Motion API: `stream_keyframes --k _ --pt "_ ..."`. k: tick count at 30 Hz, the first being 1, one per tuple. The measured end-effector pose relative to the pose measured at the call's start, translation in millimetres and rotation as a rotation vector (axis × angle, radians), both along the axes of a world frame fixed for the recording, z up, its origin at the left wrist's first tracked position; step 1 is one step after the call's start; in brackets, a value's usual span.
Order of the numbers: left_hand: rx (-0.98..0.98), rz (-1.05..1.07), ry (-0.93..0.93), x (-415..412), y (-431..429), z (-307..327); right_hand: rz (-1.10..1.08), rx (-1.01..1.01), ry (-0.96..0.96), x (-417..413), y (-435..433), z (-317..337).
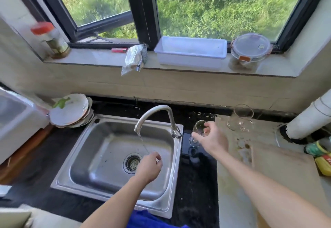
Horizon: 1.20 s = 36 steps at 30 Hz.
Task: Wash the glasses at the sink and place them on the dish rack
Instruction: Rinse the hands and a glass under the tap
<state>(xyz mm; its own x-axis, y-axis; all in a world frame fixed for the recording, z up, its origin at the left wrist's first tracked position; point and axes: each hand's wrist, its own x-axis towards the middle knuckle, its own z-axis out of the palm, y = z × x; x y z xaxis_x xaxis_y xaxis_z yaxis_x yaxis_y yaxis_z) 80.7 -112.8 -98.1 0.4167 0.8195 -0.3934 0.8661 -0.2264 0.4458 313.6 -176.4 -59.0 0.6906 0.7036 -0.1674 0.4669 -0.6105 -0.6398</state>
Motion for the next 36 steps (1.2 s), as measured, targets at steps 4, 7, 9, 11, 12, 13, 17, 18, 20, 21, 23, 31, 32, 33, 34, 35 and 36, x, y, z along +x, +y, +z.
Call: stream_keyframes --k 4,7,9,11,12,13,17,18,20,21,23,31,32,33,34,35,36 --pt "-0.046 0.081 0.013 -42.9 24.7 -9.5 0.181 -0.086 0.121 -76.8 23.0 -6.4" --pt "-0.081 0.115 -0.005 -72.7 42.9 -17.5 0.281 -0.137 0.174 -123.4 44.4 -18.6" --pt "-0.117 0.152 -0.03 -89.0 53.6 -24.7 0.297 -0.156 0.21 -146.1 59.8 -25.4" --pt "-0.167 0.198 -0.066 -102.0 63.9 -34.9 0.283 -0.155 0.243 -162.3 74.1 -31.3" --pt "-0.199 0.216 -0.08 -106.9 68.6 -40.5 0.269 -0.148 0.251 -168.3 80.0 -32.4" --pt "-0.236 0.236 -0.095 -110.3 72.8 -46.4 0.247 -0.141 0.259 -172.6 85.8 -33.8" --pt "-0.476 0.47 -0.339 -110.1 85.8 -57.0 0.124 -0.087 0.327 -181.4 100.5 -33.3" --pt "-0.569 0.551 -0.427 -107.4 88.8 -57.4 0.094 -0.071 0.351 -182.7 101.8 -33.6" --pt "-0.753 0.711 -0.59 -100.1 93.7 -58.0 0.041 -0.033 0.426 -185.5 102.0 -33.2" --pt "-0.833 0.782 -0.671 -95.6 94.9 -56.5 0.019 -0.019 0.48 -187.4 101.5 -32.4" --pt "-0.947 0.881 -0.819 -87.7 95.0 -50.7 -0.015 -0.007 0.581 -190.5 100.2 -28.4" --pt "-0.941 0.9 -0.853 -93.0 108.0 -52.7 0.129 0.008 0.629 -182.6 104.6 -10.8" --pt "-0.921 0.912 -0.85 -95.3 109.9 -51.8 0.137 0.014 0.633 -183.0 105.2 -10.1" --pt "-0.895 0.925 -0.844 -97.7 111.8 -50.7 0.145 0.017 0.632 -184.5 105.1 -9.0" --pt "-0.868 0.935 -0.83 -100.4 113.7 -50.4 0.167 0.016 0.595 -185.4 104.1 -9.6" --pt "-0.839 0.937 -0.809 -102.8 115.7 -52.5 0.189 0.021 0.533 -185.9 102.4 -10.2" --pt "-0.812 0.931 -0.782 -104.9 117.5 -55.1 0.212 0.03 0.448 -185.4 100.3 -10.7"
